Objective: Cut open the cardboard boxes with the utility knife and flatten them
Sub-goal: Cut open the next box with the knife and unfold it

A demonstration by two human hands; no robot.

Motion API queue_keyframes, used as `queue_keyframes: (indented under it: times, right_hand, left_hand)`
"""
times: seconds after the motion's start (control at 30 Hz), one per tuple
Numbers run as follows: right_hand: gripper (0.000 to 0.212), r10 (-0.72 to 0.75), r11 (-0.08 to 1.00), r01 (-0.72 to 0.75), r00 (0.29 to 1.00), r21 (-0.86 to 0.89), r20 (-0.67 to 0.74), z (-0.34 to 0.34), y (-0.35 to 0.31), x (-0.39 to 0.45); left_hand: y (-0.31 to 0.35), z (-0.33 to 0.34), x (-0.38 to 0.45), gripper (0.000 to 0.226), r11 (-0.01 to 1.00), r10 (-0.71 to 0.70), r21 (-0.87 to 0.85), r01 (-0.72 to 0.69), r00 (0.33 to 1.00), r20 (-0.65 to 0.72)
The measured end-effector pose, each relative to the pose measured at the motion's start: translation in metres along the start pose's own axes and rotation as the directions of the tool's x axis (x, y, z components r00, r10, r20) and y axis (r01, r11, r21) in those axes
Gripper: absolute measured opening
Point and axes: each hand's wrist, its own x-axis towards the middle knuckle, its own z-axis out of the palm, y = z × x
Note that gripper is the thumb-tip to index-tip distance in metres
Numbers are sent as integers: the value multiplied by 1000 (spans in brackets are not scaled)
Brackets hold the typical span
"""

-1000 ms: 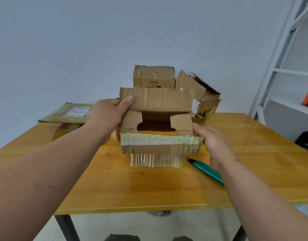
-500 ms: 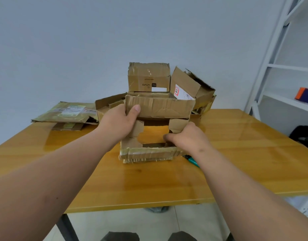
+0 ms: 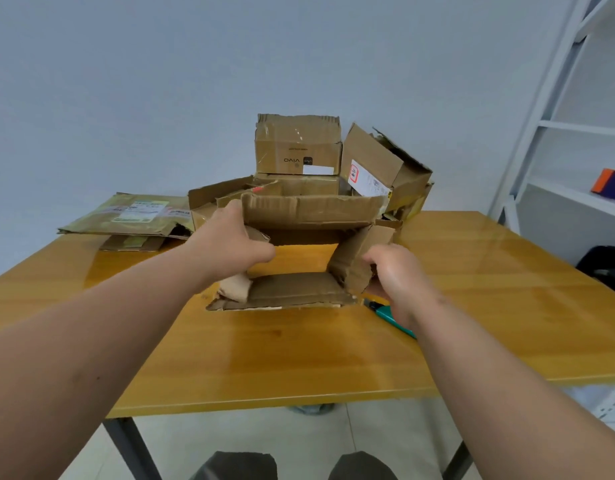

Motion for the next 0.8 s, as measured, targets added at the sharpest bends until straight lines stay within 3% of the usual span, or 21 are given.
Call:
queue_keyframes:
  times: [0.1,0.2,0.3,0.43,0.6,0.67,0.7,0.8]
  right_hand:
    - [27,51,967,-60,998,249,41,-6,8,2]
    - [30,75,864,-134,987,485,140,-13,15,3]
    - [36,52,757,-205,965,621,256,-18,23,0]
    - [38,-46,656,-245,931,714,361,-20,29,-5]
    - [36,-118,492,-256,927,832,355,-13,25,-2]
    - [36,-112,497,-267,924,825,366,-8,28,-3]
    - [35,-89,552,-270,922,789,377,-6,32,-4]
    - [36,116,742,-330,920,583,374,-5,52,-5]
  left_hand:
    - [-2,-11,-4,51,995,74,-85,-59,981,180]
    - [-3,-16,-8,61,987,98,-150,-54,949,300]
    - [-3,-10,-13,53,989,139,-7,-145,928,346]
    - [9,-13,-15,38,941,237,156,-301,913,332]
    - [25,-39,0,33,892,401,171,-419,907,131]
    - [26,-41,1,35,833,453,276,-479,878,154]
    - [23,-39,0,35,806,442,340,-485,874,201]
    - [3,-20,-9,38,788,251,456,-412,893,374]
